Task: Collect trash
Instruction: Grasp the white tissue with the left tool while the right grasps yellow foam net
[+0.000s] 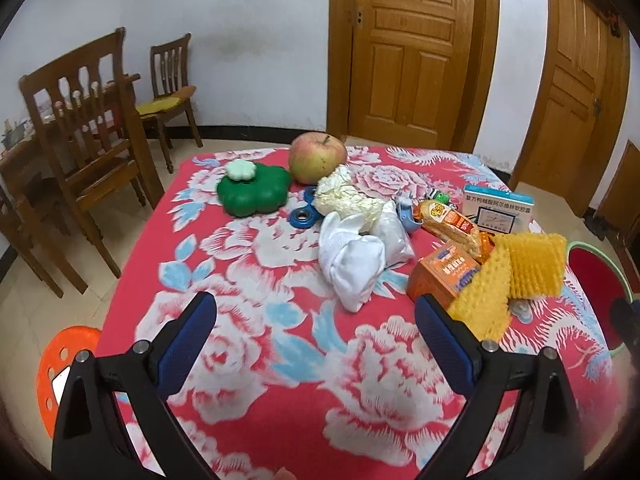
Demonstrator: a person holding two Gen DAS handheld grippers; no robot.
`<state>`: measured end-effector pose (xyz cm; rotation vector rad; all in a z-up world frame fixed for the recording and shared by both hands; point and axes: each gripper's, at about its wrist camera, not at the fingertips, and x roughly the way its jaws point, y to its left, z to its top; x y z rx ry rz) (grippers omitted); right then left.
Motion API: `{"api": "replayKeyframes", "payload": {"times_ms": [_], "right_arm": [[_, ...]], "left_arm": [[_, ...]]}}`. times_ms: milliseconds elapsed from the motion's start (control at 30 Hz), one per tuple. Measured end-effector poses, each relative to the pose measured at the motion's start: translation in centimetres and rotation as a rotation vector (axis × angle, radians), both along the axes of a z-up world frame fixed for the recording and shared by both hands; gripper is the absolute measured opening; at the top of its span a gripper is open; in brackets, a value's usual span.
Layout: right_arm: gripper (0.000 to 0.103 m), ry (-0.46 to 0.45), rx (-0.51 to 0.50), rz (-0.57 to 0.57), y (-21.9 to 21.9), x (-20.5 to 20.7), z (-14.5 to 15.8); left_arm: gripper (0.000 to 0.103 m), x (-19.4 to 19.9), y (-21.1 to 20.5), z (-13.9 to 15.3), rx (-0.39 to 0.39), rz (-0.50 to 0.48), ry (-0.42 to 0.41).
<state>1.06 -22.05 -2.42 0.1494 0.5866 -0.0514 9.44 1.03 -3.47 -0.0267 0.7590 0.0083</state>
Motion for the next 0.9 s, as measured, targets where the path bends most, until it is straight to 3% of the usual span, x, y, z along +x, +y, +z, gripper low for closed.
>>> {"api": "replayKeyframes", "payload": {"times_ms": [100,300,433,533,700,800,900], "right_arm": [[0.102,0.011,-0.023,0.018,0.6,1.2,0.4],[0.076,0.056,-0.018,0.068,1.5,4.1,-0.3],[0.053,0.095,-0.001,0.09,2.1,5.9,-1.0],[0.042,0.112,-0.007,0.115,3.0,6.8,-1.3],[0.026,0.153,-0.012,0.126,4.2,7.8,-2.1],[0.015,0.165,-0.007,0.116,4.4,8.0,-2.4],[0.012,0.164,-0.022,0.103,4.8,7.7,-2.4]], "left_arm": [[0.096,1.6,-0.5,-0.6,-0.003,-0.028,0.024],[0.089,3.8,-1.1,-1.4,0.004,-0.062,0.048],[0.077,4.7,-0.8,-2.2,-0.01,-0.074,0.05],[0.066,5.1,-0.5,-2.7,-0.038,-0.084,0.058],[0.056,5.6,-0.2,-3.2,-0.107,-0.117,0.074],[0.044,5.8,0.1,-3.4,-0.171,-0.157,0.088],[0.03,5.7,0.2,-3.4,-0.195,-0.18,0.083]]}}
